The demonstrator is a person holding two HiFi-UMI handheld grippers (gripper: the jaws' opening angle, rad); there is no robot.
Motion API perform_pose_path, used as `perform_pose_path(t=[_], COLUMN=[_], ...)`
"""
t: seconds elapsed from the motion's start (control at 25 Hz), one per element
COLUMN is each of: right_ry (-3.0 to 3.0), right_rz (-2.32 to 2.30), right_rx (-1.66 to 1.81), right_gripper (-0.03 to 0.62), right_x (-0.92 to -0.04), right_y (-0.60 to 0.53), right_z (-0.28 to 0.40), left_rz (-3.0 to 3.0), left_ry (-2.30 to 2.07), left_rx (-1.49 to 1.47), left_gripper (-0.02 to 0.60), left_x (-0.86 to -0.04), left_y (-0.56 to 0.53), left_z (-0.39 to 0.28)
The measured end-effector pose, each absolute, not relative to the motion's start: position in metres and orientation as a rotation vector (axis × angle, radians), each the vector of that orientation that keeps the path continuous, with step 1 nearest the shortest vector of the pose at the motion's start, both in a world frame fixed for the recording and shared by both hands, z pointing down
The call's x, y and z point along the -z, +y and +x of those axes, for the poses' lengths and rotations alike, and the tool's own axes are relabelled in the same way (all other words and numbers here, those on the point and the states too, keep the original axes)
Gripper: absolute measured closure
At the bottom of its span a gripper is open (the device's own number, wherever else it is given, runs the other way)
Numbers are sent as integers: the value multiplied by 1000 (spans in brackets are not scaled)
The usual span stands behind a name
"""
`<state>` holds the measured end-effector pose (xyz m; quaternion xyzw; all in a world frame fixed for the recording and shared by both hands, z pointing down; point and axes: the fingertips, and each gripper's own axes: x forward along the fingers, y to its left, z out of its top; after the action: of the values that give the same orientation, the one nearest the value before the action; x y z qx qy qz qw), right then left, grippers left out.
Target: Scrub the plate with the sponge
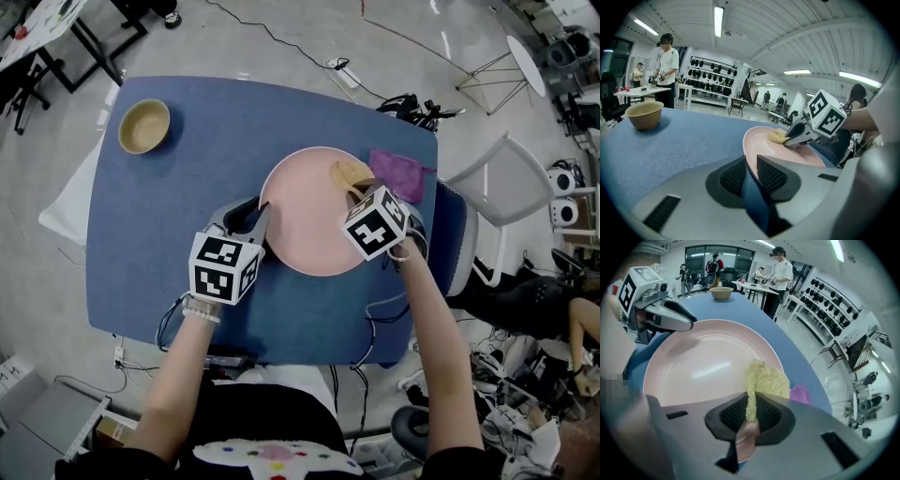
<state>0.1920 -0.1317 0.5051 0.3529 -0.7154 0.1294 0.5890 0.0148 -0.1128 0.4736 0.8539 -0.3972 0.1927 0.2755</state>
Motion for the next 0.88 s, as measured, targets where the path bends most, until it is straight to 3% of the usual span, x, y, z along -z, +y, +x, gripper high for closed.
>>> perform_pose_path(t=[0.88], right_ry=[-1762], right_rz=[654], right_rx=[-73], right_gripper=[554], right_x=[-506], right_y=[-129], right_z=[119], left_rz=[2289], left_ry=[-1071], left_rx=[-500], left_gripper=[502], left_x=[-474], left_y=[-114], left_z=[14])
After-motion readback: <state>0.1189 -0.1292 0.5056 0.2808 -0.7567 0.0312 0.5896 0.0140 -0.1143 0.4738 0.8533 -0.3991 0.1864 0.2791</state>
